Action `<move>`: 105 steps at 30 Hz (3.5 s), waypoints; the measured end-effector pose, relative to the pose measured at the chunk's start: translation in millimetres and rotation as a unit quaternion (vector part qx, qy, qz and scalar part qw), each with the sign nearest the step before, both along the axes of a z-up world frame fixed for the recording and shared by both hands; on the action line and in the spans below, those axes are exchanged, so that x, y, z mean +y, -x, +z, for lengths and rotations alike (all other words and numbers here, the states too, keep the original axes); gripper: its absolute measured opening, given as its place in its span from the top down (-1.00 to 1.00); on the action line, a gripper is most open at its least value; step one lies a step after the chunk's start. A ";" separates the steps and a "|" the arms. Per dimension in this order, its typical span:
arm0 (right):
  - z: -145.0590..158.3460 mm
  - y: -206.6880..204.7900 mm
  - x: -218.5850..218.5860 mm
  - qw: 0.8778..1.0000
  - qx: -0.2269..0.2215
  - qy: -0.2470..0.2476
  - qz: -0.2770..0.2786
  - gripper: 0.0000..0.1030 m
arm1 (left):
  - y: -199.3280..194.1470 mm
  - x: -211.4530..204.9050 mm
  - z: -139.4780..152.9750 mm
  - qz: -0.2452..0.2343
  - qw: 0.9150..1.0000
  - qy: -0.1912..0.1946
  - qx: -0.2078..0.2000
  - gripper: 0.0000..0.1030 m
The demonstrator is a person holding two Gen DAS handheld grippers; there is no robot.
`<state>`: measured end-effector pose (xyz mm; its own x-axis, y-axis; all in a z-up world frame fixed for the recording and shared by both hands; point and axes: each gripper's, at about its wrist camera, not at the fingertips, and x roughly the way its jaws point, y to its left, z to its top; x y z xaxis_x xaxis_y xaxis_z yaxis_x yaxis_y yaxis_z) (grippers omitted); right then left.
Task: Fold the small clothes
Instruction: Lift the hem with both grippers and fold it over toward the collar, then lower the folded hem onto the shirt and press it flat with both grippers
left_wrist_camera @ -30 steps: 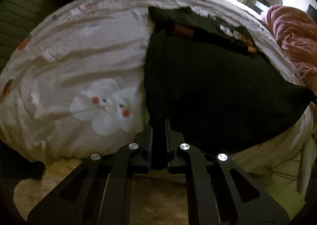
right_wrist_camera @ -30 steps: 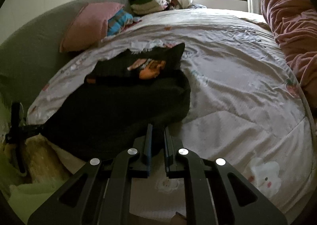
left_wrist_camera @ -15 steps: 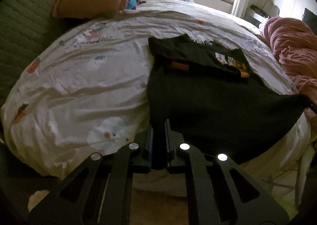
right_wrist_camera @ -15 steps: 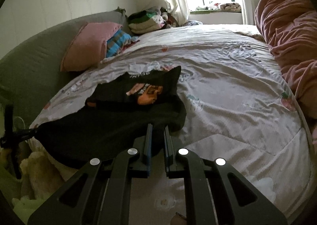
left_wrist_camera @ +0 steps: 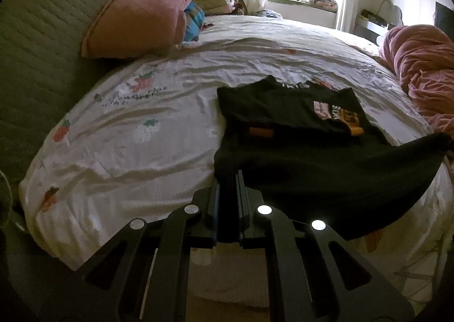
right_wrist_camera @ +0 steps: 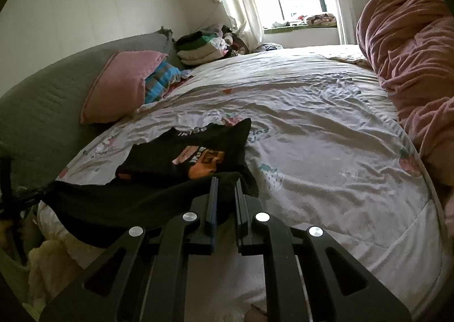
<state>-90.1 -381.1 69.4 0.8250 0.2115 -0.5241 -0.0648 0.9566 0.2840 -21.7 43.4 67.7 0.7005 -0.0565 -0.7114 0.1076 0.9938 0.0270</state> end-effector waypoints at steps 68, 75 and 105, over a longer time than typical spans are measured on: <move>-58.4 -258.3 10.3 0.991 0.069 0.074 -0.087 0.83 | -237.1 -5.7 -50.9 0.033 0.999 -0.009 0.008 0.91; -79.2 -274.8 12.8 0.987 0.096 0.084 -0.098 0.83 | -253.1 -1.1 -66.1 0.043 0.999 0.009 0.012 0.81; -108.4 -265.0 93.7 0.974 0.138 0.177 0.019 0.66 | -225.5 -24.9 -107.0 -0.015 0.997 -0.021 0.066 0.81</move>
<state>175.0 -287.4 -39.1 0.6381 0.0041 -0.7700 -0.0693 0.9962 -0.0521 203.7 18.5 -39.4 0.5984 -0.0447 -0.8000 0.1427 0.9884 0.0514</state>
